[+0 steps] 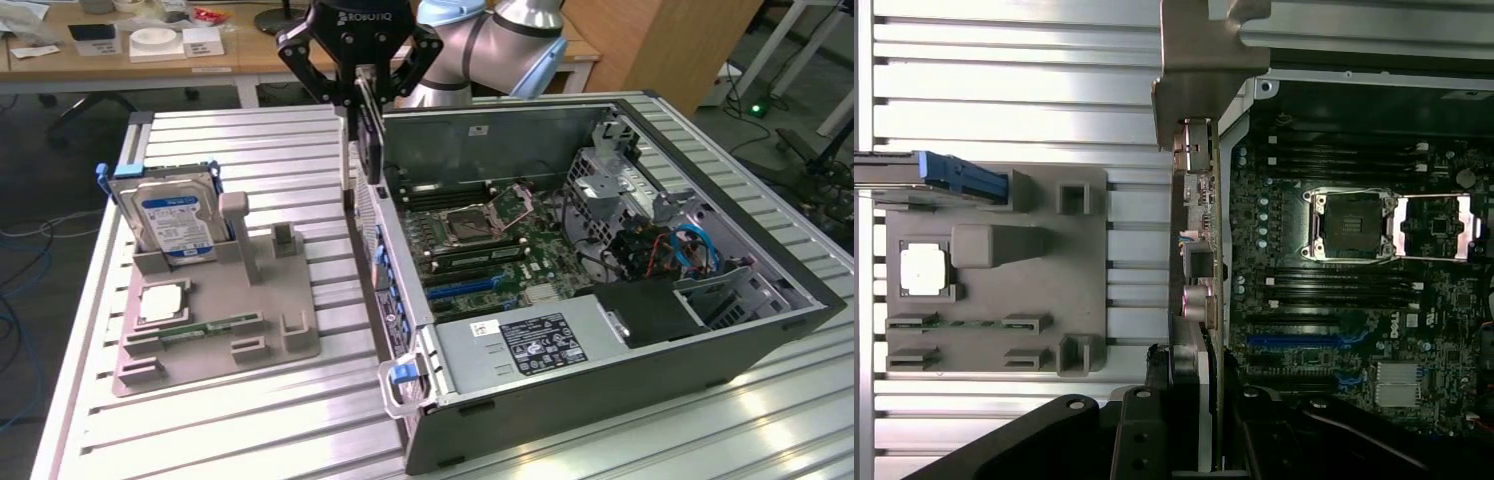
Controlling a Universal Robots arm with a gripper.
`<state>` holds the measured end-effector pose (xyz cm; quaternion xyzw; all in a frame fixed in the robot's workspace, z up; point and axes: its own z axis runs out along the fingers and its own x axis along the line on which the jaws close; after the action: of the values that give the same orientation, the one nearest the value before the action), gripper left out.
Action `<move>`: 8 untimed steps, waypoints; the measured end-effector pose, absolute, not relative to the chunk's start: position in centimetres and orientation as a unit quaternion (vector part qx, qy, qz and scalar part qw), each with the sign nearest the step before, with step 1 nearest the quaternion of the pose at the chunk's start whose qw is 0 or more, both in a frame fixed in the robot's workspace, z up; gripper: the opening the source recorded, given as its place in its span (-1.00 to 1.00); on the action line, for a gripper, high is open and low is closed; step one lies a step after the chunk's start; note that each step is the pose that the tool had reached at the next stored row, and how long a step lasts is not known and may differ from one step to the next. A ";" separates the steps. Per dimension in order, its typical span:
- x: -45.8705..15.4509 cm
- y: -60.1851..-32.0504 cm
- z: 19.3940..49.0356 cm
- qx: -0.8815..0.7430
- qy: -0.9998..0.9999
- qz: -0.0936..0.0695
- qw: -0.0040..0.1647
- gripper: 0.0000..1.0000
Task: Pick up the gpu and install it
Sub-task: 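Pick up the gpu and move the gpu toward the slot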
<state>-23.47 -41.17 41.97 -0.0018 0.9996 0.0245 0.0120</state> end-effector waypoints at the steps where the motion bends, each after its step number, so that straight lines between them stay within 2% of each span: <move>1: -23.4 -41.2 42.0 -0.002 1.000 0.024 0.012 -0.44; 8: -22.9 -41.2 42.0 -0.002 1.000 0.024 0.012 -0.44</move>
<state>-22.88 -41.17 41.97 -0.0018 0.9996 0.0244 0.0120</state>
